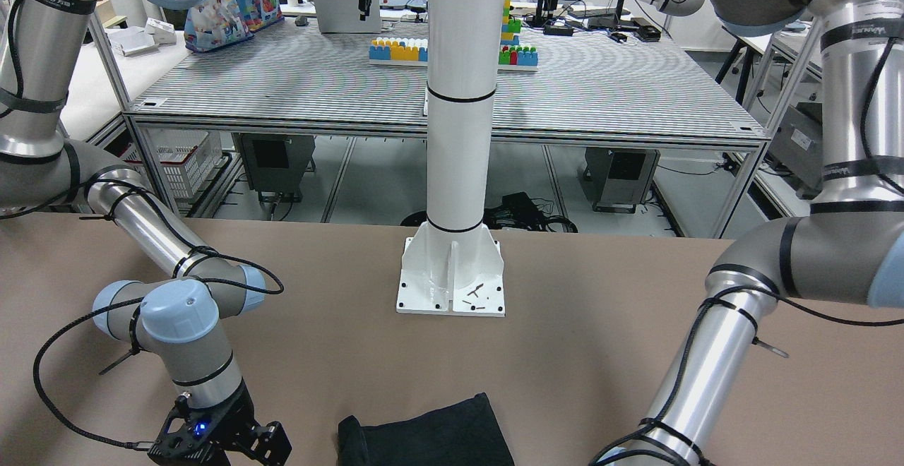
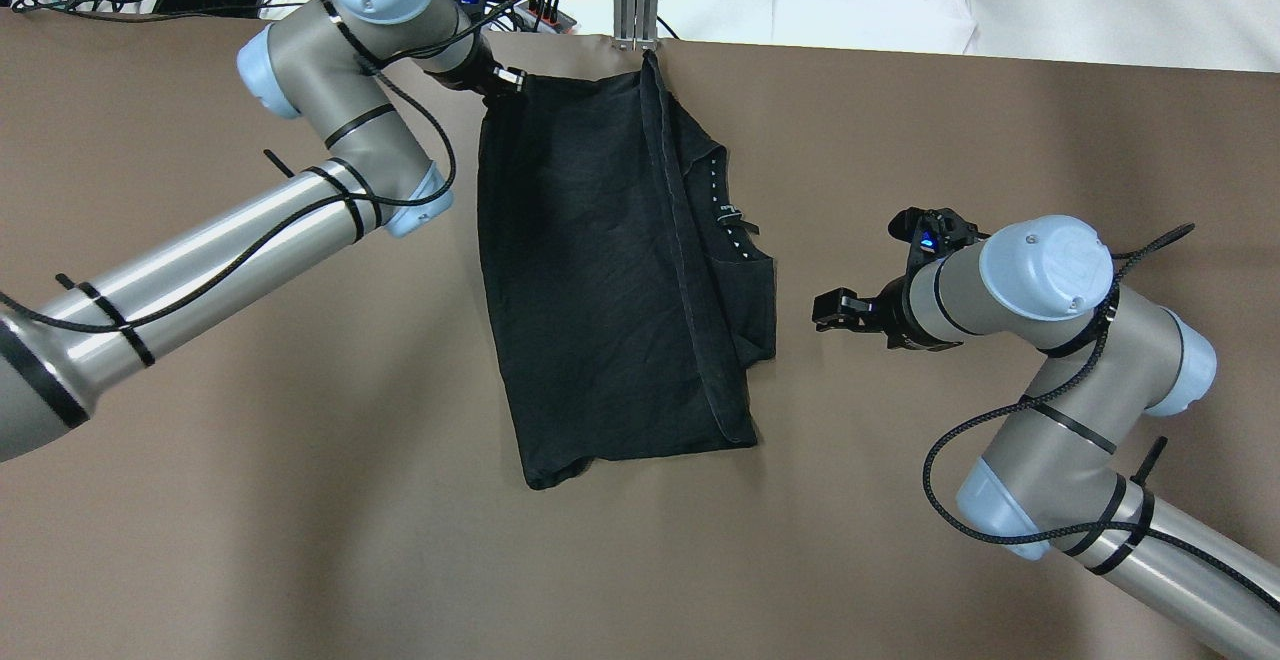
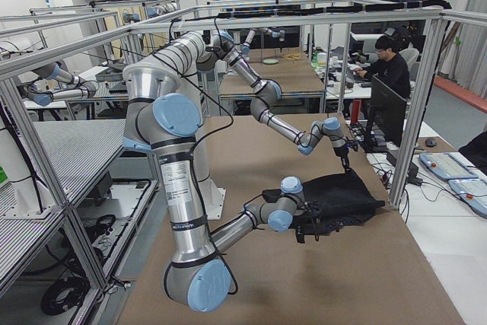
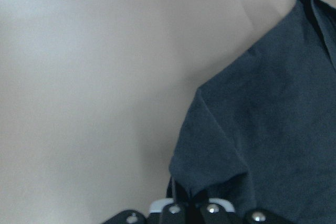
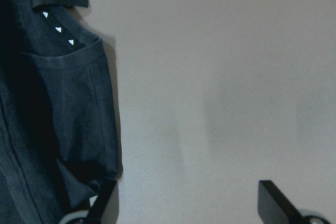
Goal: Fold clothes
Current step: 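Lift the grasped corner and swing it away from the robot with the left gripper, then release the shirt with the left gripper while the right gripper moves to the shirt's edge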
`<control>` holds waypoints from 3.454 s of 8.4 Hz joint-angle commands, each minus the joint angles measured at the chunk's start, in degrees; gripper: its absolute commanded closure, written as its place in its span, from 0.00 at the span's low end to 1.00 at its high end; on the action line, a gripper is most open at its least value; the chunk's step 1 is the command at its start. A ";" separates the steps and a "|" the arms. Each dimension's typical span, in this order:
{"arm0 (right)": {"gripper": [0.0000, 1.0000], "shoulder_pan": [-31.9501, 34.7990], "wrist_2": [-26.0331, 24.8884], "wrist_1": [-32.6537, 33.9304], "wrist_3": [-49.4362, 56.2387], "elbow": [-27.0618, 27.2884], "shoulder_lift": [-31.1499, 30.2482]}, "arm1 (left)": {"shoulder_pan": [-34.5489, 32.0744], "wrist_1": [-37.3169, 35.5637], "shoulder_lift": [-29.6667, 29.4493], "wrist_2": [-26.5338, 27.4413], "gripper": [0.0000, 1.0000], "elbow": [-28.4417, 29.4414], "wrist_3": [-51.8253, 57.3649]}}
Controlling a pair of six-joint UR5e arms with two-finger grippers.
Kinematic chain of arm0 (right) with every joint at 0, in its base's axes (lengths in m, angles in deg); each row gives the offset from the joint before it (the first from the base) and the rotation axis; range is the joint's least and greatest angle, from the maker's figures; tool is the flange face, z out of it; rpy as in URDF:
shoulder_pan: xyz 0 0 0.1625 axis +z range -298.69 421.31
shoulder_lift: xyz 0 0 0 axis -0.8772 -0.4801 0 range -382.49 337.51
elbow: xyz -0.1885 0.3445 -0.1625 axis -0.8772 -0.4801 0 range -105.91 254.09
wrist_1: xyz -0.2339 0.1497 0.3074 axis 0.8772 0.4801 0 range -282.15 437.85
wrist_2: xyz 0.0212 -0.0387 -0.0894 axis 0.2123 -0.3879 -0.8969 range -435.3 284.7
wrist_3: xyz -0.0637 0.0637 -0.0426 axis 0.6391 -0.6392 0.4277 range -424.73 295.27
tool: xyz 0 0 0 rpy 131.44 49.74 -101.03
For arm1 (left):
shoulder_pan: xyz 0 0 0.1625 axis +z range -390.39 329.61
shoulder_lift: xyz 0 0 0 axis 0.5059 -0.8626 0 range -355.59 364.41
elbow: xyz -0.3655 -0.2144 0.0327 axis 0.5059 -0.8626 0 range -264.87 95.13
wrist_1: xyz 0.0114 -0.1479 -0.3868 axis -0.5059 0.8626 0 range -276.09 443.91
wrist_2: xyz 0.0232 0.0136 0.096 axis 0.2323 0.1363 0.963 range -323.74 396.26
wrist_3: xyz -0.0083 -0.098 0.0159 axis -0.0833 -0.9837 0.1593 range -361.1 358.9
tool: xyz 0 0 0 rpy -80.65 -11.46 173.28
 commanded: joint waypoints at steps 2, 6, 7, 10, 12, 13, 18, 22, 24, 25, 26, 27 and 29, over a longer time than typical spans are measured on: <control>0.07 -1.14 -1.05 0.00 0.00 -0.26 0.08 | 0.27 -0.05 -4.67 3.34 0.81 6.13 3.85; 0.07 -2.46 -1.23 0.00 -4.37 -0.35 0.96 | -7.08 -0.31 -0.28 -4.84 0.00 1.65 8.34; 0.07 -2.90 -1.23 0.00 -7.87 -0.61 1.22 | -9.73 -0.31 0.77 -10.40 0.00 1.56 10.44; 0.11 -10.78 -14.96 -3.75 -23.50 -1.14 1.23 | -9.23 -0.31 8.23 -10.72 0.00 -8.35 10.38; 0.14 -12.13 -18.36 -7.02 -33.09 -3.85 2.10 | -8.44 -0.05 8.86 -10.54 0.00 -8.72 10.55; 0.16 -12.30 -18.45 -7.21 -34.52 -5.87 3.85 | -8.44 0.04 8.95 -10.63 0.00 -8.81 10.55; 0.69 -13.01 -20.21 -8.60 -37.70 -6.42 4.57 | -8.35 0.21 10.53 -10.63 0.00 -9.60 10.64; 1.00 -12.92 -20.13 -10.81 -39.99 -5.63 4.48 | -8.35 0.21 10.80 -10.63 0.00 -9.60 10.55; 1.00 -13.27 -20.12 -10.72 -39.98 -1.96 2.12 | -7.66 0.21 11.76 -10.63 0.00 -11.00 10.29; 1.00 -15.27 -20.21 -10.64 -40.07 1.81 -0.50 | -7.04 0.13 12.72 -10.54 0.00 -12.58 10.20; 1.00 -17.03 -20.30 -10.64 -40.07 6.20 -4.18 | -6.86 0.21 12.82 -10.54 0.00 -12.76 10.20; 1.00 -18.01 -20.39 -10.64 -40.25 10.16 -7.44 | -6.86 0.21 12.91 -10.54 0.00 -12.85 10.11; 1.00 -20.55 -23.44 -10.64 -40.34 10.20 -7.91 | -6.86 0.21 12.91 -10.54 0.00 -12.85 10.11</control>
